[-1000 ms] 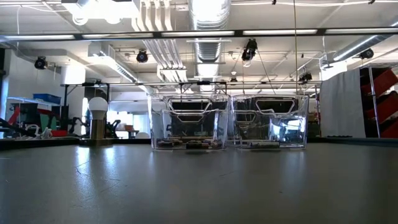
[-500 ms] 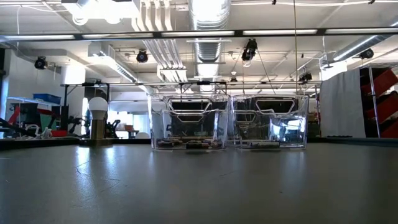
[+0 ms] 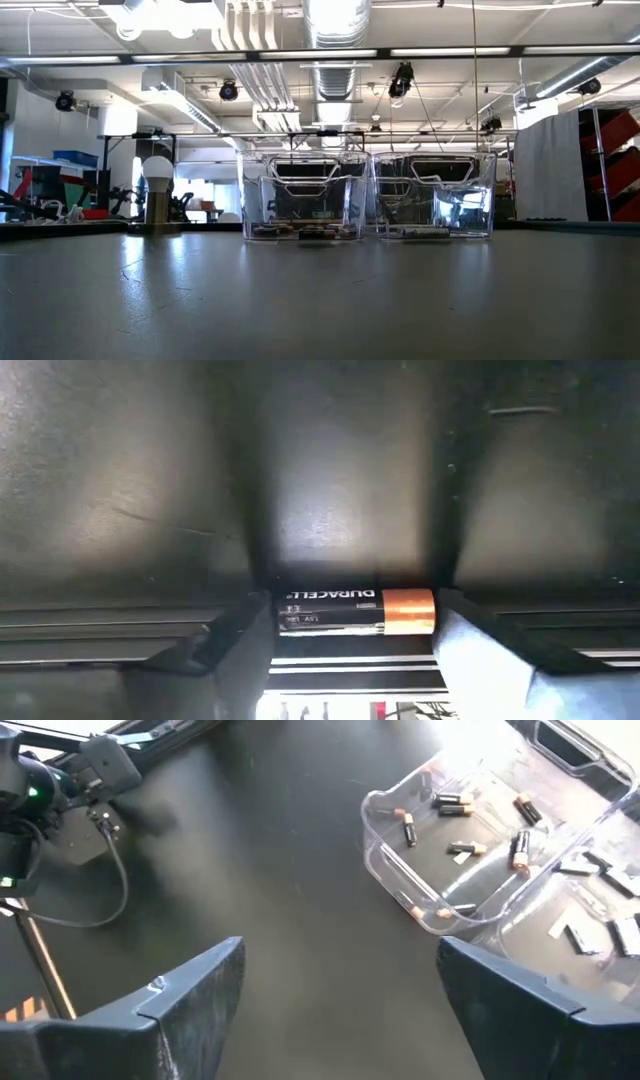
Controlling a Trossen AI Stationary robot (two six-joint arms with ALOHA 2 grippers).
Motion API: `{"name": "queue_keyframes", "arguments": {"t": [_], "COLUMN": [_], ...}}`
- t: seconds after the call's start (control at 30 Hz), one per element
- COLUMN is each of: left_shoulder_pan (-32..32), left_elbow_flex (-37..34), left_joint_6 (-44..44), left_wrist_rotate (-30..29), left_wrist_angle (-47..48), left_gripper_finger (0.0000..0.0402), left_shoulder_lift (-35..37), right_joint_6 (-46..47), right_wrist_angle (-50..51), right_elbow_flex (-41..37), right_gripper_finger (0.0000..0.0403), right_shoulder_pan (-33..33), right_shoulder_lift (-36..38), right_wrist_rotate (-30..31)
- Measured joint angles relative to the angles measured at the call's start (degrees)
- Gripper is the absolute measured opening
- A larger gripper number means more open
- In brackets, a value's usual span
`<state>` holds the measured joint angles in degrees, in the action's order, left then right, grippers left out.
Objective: Sort batteries
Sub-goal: Put the black battery into the left transparent bin
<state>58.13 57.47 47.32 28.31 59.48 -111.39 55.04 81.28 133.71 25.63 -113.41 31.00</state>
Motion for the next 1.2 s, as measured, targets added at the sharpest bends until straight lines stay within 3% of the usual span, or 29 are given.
{"name": "queue_keyframes", "arguments": {"t": [0.1,0.33,0.47,0.63,0.73,0.8,1.0,1.2], "left_shoulder_pan": [0.2,1.4,1.6,1.0,-0.5,-2.2,-9.1,-17.8], "left_elbow_flex": [0.2,1.1,2.0,4.3,4.2,3.1,-0.8,-6.8], "left_joint_6": [0.2,0.9,6.1,12.7,14.1,13.2,5.7,-3.6], "left_wrist_rotate": [-1.0,-9.2,-22.5,-38.1,-46.1,-48.2,-48.7,-47.6], "left_wrist_angle": [-0.2,1.1,3.7,1.9,-4.4,-10.5,-28.4,-50.4], "left_gripper_finger": [0.0204,0.0202,0.0202,0.0203,0.0204,0.0204,0.0205,0.0206], "left_shoulder_lift": [0.1,3.9,8.7,16.1,21.3,24.5,32.4,37.8], "right_joint_6": [-0.2,-5.3,-6.2,-13.5,-23.6,-31.9,-51.6,-56.2], "right_wrist_angle": [-1.4,-3.6,-3.7,-5.9,-12.6,-18.6,-32.4,-33.7], "right_elbow_flex": [0.2,1.2,1.2,1.2,1.1,1.1,1.1,1.1], "right_gripper_finger": [0.0313,0.0285,0.0268,0.0248,0.024,0.0232,0.0216,0.022], "right_shoulder_pan": [0.5,2.9,3.9,3.9,4.5,5.3,6.9,8.2], "right_shoulder_lift": [0.3,1.5,1.4,0.0,-1.2,-1.8,-4.3,-7.4], "right_wrist_rotate": [0.0,2.7,8.2,7.8,8.0,9.2,11.1,16.9]}}
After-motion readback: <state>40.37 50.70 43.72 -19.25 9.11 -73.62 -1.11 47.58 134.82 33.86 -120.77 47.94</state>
